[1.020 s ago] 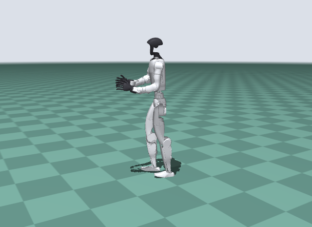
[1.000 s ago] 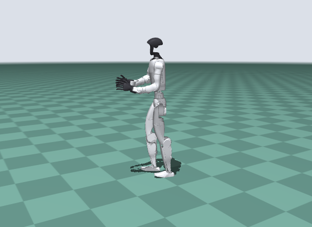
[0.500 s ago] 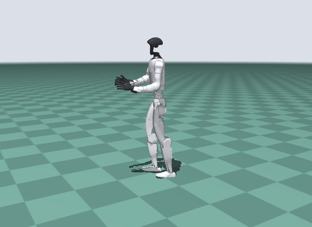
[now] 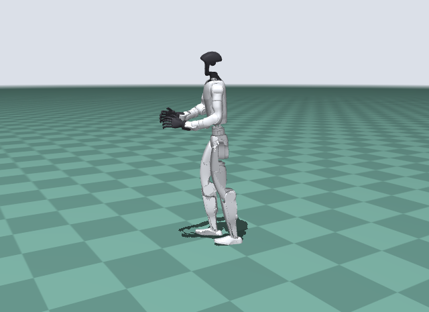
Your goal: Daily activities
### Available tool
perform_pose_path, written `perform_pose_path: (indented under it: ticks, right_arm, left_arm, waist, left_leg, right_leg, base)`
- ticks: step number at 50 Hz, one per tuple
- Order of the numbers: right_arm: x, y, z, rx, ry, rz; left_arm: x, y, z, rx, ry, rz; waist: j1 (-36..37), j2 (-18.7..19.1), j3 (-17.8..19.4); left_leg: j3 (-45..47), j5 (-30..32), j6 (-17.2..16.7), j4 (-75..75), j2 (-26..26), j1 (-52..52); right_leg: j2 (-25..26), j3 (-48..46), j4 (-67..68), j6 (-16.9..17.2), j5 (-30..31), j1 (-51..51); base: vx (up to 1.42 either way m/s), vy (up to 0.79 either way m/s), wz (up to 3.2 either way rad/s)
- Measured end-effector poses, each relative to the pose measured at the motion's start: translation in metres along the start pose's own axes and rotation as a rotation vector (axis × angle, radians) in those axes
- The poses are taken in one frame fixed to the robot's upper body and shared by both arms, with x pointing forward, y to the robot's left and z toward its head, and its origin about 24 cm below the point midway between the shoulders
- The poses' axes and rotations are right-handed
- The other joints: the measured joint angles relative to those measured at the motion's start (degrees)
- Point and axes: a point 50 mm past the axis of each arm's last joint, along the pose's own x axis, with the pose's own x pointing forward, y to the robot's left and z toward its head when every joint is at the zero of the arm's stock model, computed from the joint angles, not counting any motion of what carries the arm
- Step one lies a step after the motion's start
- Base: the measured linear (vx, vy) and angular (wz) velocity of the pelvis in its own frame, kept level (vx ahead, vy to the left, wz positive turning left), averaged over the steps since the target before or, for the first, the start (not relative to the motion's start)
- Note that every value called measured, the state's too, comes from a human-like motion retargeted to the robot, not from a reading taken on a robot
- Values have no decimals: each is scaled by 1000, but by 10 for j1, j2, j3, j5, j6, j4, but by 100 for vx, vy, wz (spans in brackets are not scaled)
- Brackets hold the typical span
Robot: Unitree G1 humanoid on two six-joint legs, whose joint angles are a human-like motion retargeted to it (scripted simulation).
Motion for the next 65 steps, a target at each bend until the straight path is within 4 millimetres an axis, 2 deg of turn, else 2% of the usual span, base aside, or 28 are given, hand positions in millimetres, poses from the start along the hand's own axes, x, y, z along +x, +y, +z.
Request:
perform_pose_path:
  ticks: [5, 11, 15, 18, 25, 35, 40, 48, 52, 56, 61, 63, 65]
  right_arm:
    - [11, -8, 16, -10, -67, -14]
    - [22, -21, 25, -23, -87, -78]
    - [29, -29, 17, -42, -32, -122]
    - [29, -31, 1, -44, 47, -143]
    - [10, -26, -35, 9, 214, -129]
    - [-30, -17, -63, 207, 353, -114]
    - [-37, -16, -69, 227, 389, -97]
    - [-34, -14, -76, 187, 436, 10]
    - [-31, -13, -73, 178, 430, 103]
    - [-28, -11, -62, 179, 382, 218]
    - [-34, -8, -44, 147, 304, 355]
    - [-42, -9, -47, 117, 318, 389]
    - [-54, -12, -60, 80, 379, 410]
  left_arm:
    - [-11, 0, -8, -4, 51, -60]
    - [-25, 3, -20, -32, 134, -135]
    - [-29, 3, -22, -54, 152, -185]
    - [-30, 0, -19, -87, 147, -211]
    - [-34, -7, -9, -167, 131, -247]
    - [-49, -18, -18, -255, 226, -289]
    - [-42, -19, -20, -263, 231, -306]
    - [-17, -20, -17, -221, 184, -372]
    - [-7, -17, -15, -199, 165, -421]
    - [-1, -13, -13, -195, 155, -468]
    - [-7, -4, -16, -193, 173, -526]
    - [-17, -3, -24, -195, 217, -561]
    - [-31, -4, -35, -199, 283, -606]
  waist:
    - [2, -4, 3]
    - [25, -15, 12]
    - [48, -23, 18]
    - [69, -25, 18]
    - [95, -21, 5]
    - [84, -17, -25]
    - [85, -12, -31]
    - [91, -2, -31]
    - [94, 3, -26]
    - [95, 10, -19]
    - [96, 16, -13]
    - [95, 17, -13]
    - [93, 19, -16]
  left_leg:
    - [-1, -23, 7, 50, 8, -19]
    - [-13, -50, 19, 252, 17, -91]
    - [3, -56, 29, 306, 27, -149]
    - [-9, -39, 25, 242, 22, -171]
    - [-79, 59, 0, 81, -2, -157]
    - [-79, 72, 6, 15, -11, -108]
    - [-77, 78, 6, -4, -12, -98]
    - [-76, 88, 5, -10, -10, -106]
    - [-76, 90, 3, -1, -8, -120]
    - [-74, 91, -1, 20, -5, -141]
    - [-64, 90, -3, 37, 5, -175]
    - [-62, 101, -7, 32, 12, -186]
    - [-64, 112, -10, 26, 16, -190]
  right_leg:
    - [4, 7, -2, -9, -7, 4]
    - [10, 23, -25, -18, -9, 25]
    - [10, 26, -47, -16, -5, 41]
    - [13, 28, -64, -11, -1, 53]
    - [22, 46, -87, -1, 1, 85]
    - [17, 54, -108, 9, 5, 111]
    - [16, 54, -123, 13, 12, 119]
    - [20, 56, -146, 18, 28, 119]
    - [23, 58, -154, 19, 36, 114]
    - [24, 59, -160, 20, 45, 107]
    - [21, 62, -160, 21, 53, 97]
    - [19, 65, -158, 22, 52, 94]
    - [17, 68, -155, 23, 49, 92]
  base:
    - [9, -9, 0]
    - [12, -10, -8]
    - [11, -6, -6]
    - [12, -1, -21]
    - [13, 6, -26]
    - [10, 8, -5]
    - [0, 0, 0]
    - [-2, -1, 1]
    - [-8, -3, 2]
    - [-9, -2, -3]
    - [-2, 0, -2]
    - [2, 3, -6]
    - [7, 8, -15]
